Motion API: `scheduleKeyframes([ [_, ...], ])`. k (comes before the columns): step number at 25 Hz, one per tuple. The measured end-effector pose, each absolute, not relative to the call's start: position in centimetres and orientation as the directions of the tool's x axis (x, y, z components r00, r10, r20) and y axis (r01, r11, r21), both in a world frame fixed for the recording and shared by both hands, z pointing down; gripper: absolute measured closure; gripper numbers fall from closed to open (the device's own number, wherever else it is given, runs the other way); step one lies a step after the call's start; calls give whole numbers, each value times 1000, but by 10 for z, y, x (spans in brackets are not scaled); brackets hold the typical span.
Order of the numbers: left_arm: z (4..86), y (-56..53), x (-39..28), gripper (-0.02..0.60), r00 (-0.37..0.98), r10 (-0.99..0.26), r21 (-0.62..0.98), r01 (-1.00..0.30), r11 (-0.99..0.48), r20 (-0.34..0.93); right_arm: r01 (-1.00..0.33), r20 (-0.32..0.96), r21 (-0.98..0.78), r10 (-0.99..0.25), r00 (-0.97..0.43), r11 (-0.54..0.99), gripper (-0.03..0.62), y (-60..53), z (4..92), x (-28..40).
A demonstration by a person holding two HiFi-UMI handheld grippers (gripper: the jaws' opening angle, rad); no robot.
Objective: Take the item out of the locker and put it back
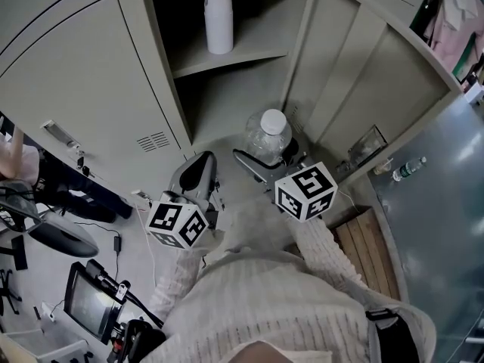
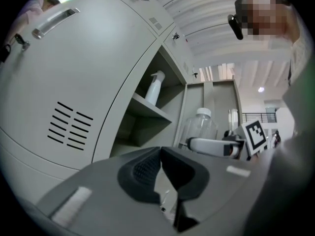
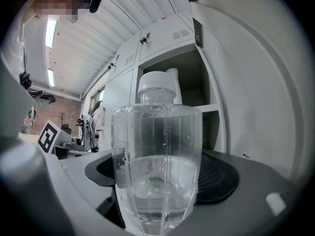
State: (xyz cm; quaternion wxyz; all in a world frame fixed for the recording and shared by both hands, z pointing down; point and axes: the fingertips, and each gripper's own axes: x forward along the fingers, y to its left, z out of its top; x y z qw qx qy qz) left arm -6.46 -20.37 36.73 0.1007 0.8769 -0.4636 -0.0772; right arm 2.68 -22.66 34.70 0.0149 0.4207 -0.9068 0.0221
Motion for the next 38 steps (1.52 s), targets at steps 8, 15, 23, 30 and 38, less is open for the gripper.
scheduleKeyframes([
  [8, 357, -196, -60, 575, 559, -827, 208, -804, -557, -56, -737, 57, -26, -735, -676, 675, 146, -209, 348, 20],
  [15, 355, -193, -55, 574, 575, -816, 182, -798, -575, -59, -719, 43, -49, -718, -695, 693, 146, -211, 347, 13],
  [23, 356, -194, -57, 574, 572, -819, 193, -798, -571, -57, -722, 43, -33, -720, -692, 691, 146, -211, 345, 11],
  [30, 359, -197, -63, 574, 555, -830, 216, -806, -552, -52, -729, 57, -28, -727, -685, 684, 146, -215, 347, 11],
  [38, 360, -202, -67, 574, 559, -828, 204, -807, -554, -41, -735, 57, -33, -733, -678, 677, 146, -229, 347, 7],
])
